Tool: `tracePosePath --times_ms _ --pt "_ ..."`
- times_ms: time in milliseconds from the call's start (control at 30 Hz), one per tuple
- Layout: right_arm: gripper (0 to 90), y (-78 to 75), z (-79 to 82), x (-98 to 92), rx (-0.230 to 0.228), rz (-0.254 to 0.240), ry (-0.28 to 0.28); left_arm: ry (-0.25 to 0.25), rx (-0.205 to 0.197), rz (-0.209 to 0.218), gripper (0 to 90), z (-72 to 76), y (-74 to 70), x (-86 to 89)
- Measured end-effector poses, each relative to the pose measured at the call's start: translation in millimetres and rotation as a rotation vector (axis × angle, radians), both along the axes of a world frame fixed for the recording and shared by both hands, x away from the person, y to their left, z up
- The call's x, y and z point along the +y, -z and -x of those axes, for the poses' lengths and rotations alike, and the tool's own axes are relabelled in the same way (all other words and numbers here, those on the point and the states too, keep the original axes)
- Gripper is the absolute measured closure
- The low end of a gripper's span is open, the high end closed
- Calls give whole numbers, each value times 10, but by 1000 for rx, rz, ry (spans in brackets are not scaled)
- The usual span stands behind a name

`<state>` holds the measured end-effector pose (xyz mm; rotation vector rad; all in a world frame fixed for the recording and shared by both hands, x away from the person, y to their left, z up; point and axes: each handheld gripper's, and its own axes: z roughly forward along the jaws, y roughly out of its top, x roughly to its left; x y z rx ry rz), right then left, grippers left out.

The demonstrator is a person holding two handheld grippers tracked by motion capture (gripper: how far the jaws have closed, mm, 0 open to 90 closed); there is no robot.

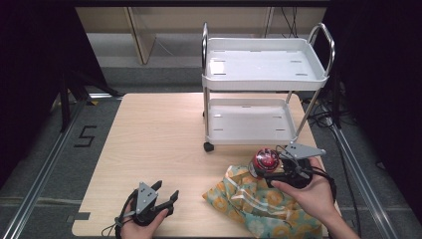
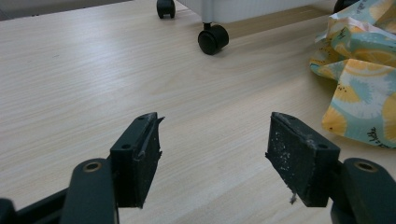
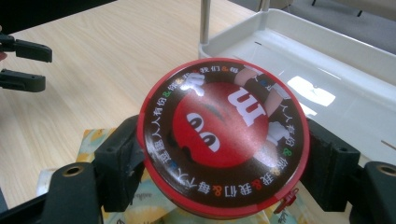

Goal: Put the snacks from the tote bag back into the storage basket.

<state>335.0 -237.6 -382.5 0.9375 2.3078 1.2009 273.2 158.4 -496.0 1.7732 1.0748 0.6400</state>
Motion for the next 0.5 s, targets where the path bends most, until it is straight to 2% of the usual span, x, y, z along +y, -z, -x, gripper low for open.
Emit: tracePosePath --times_ms 100,133,167,200,367,400,467,500 --pt "265 -12 -2 31 7 -14 12 0 0 -2 339 2 -3 2" --pt "264 -16 -27 27 -4 -3 -10 -1 1 0 339 3 -3 2" --pt "264 -17 -32 35 0 -7 -11 -12 4 21 339 5 3 -12" --pt "264 -21 -27 41 -4 -6 1 -13 10 8 339 12 -5 -4" --pt "264 -24 -55 67 -14 -11 -1 -13 4 20 339 6 2 -12" --pt "264 -24 -50 80 -13 -19 7 -10 5 9 339 5 0 -4" --pt "264 -33 -70 82 -4 -16 -17 -9 5 10 340 4 0 -6" --pt "264 -38 -64 91 -3 -22 1 -9 5 11 340 4 0 -7"
